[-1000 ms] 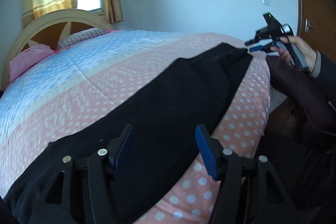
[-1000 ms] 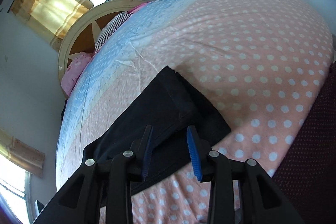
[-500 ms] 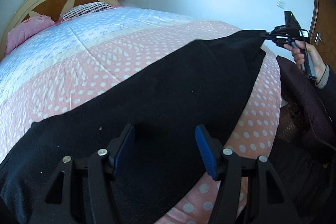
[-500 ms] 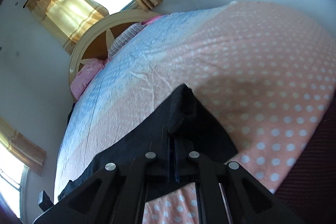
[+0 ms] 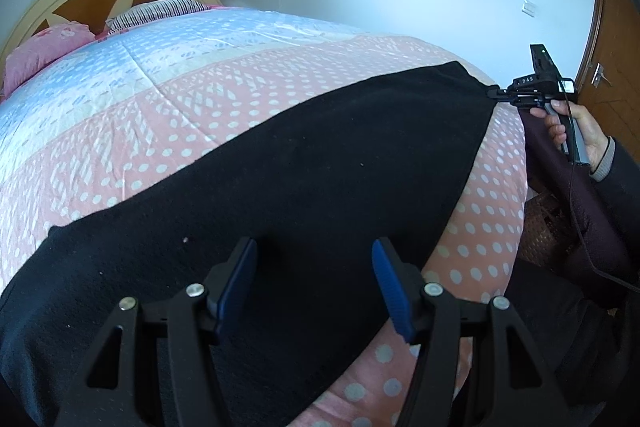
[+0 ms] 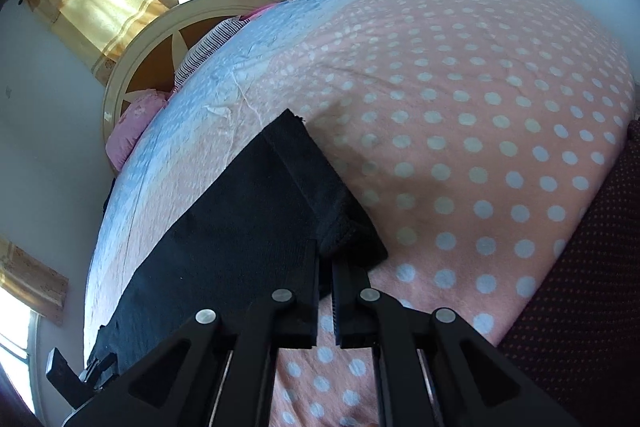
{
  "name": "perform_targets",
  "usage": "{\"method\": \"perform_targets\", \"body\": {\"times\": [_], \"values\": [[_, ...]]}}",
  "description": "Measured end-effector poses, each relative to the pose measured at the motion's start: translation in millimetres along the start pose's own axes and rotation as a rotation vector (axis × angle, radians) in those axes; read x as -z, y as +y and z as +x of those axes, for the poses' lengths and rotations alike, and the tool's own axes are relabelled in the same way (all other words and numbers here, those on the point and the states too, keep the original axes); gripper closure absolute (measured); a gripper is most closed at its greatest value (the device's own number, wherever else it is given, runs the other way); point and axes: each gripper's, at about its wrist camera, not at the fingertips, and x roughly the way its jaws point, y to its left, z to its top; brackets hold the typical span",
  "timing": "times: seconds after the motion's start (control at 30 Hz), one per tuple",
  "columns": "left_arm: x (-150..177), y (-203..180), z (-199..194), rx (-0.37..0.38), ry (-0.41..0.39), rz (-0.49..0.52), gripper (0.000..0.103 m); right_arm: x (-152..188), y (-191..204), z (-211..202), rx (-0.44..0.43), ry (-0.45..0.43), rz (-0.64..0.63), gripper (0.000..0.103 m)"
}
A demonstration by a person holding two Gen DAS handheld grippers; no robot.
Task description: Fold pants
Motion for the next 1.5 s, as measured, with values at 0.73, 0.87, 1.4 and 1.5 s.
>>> {"method": "perform_targets", "body": {"times": [0.73,0.87,1.4,1.5], "values": [[-6,-32,4,-0.01,-0.021,0.127,0.038,69,111,15,-0.062,0.174,-0.195,0.067],[-7,-21,2,0.025,-0.026,0.064,0.038,66,106,23,-0.049,0.182,-0.18,0.1],[-3,-23,1,0.031,-0.022,0.072,0.038,65,73,9,-0.108,0.148,-0.104,0.065],[-4,-20,1,0.024,-0.027,0.054,0.033,62,72,5,-0.142,0.126,-0.07,0.043]]}}
